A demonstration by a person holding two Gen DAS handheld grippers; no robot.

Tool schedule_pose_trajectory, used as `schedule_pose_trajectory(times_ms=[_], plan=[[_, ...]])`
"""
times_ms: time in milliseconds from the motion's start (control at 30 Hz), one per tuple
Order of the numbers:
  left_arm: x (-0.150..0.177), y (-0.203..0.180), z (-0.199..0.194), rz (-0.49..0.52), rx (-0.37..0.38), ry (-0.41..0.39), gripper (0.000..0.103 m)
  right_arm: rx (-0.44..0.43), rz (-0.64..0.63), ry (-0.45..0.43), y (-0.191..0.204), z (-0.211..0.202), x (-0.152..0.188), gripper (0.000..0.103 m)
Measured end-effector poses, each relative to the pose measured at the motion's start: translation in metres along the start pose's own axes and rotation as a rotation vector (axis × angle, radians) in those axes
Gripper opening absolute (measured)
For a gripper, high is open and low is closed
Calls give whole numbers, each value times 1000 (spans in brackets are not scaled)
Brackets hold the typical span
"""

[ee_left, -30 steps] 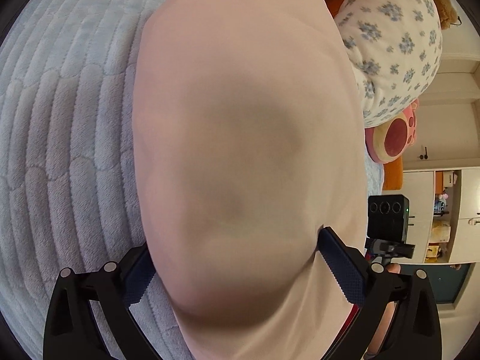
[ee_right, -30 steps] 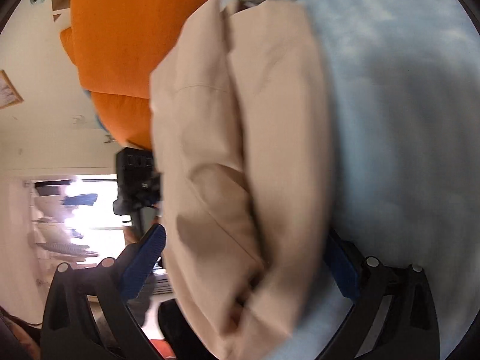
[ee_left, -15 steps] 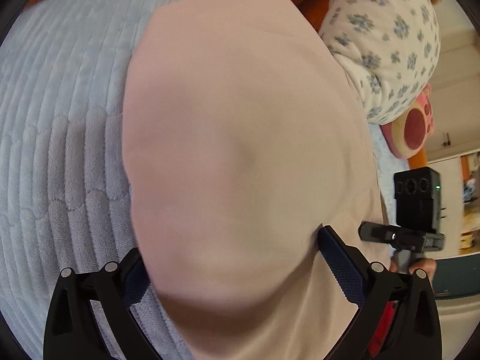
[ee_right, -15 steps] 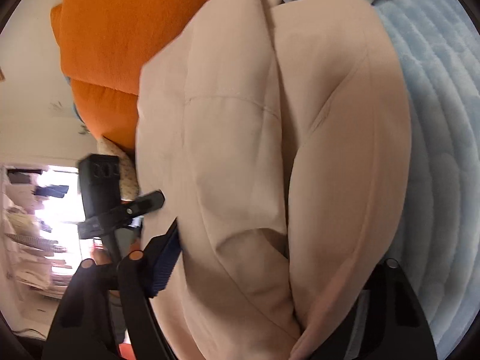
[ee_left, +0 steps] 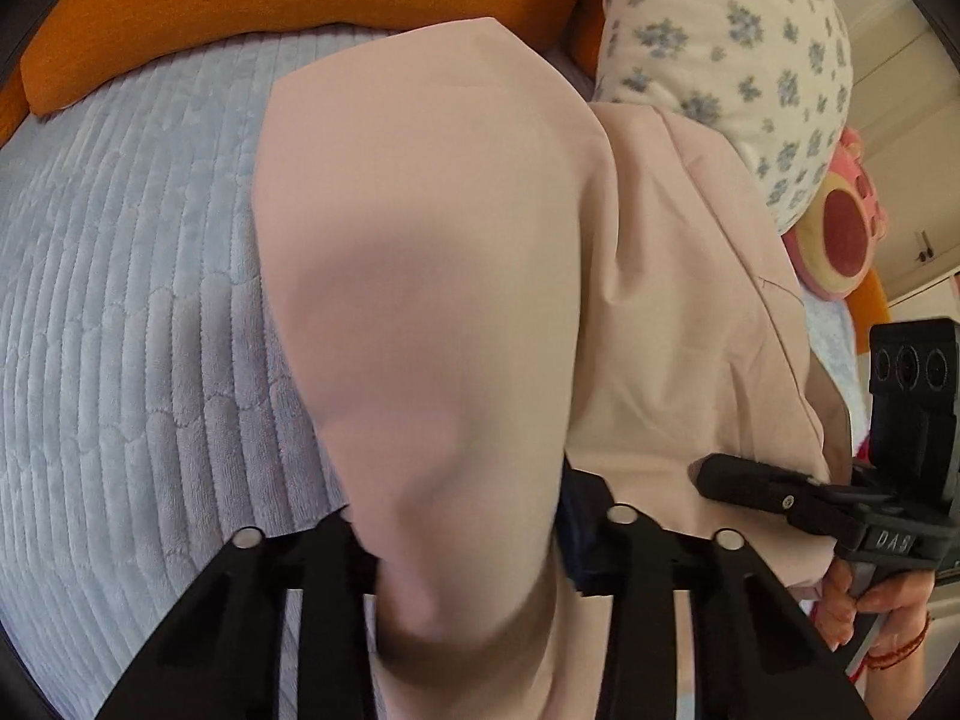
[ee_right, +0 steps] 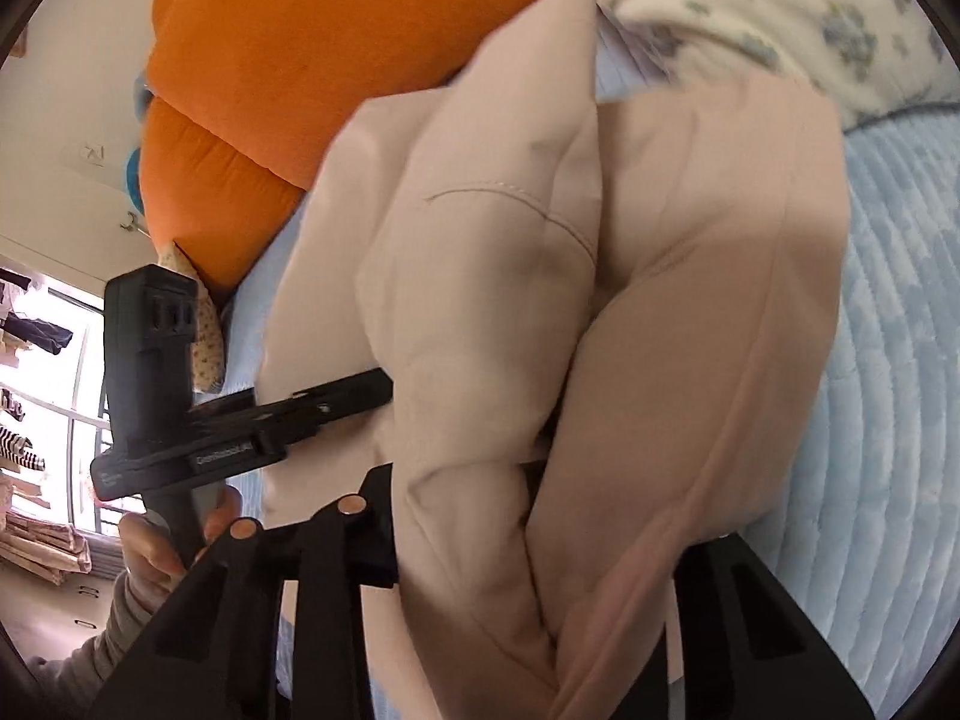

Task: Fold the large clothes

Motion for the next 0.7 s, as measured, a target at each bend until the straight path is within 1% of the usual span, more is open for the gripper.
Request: schedule_pose_trajectory(times_ms=[67, 133, 233, 267, 300, 367, 400, 467, 567, 633, 700], plan=[[1, -5, -8, 10, 3, -1, 33, 18, -33, -5, 13, -8, 6, 32], [5, -4, -18, 17, 14, 2, 32, 2, -32, -3, 18, -17, 8, 31], [13, 6, -33, 0, 45, 11, 31, -12, -29, 1, 25, -26, 13, 31], [16, 8, -39, 5, 43, 13, 30, -15, -23, 3, 27, -28, 16, 31], [18, 9, -44, 15, 33, 16, 30, -23, -21, 6, 24, -32, 13, 31], [30, 18, -59, 24, 15, 22, 30, -36, -18, 16, 30, -33, 18, 31], [31, 22, -63, 23, 12, 26, 30, -45, -21, 21, 27, -36, 20, 31], [39, 39, -80, -3, 16, 29, 30, -65, -22, 33, 38, -32, 23, 31], [55, 57, -105, -9, -26, 16, 30, -93, -47, 54, 62, -21, 30, 31], [72, 77, -130, -25, -68, 2, 30, -114, -79, 76, 89, -5, 37, 31], [89, 98, -152, -53, -94, -11, 30, -138, -106, 99, 115, 10, 43, 31]])
Point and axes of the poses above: each gripper's, at about its wrist camera, not at the fingertips, and z roughly the way its jaws point, y to its left, x to its underside, the point moved 2 cm from there along z, roughly the way its jaws point, and after that the axes turned 8 degrees about z, right-handed, at the moved point
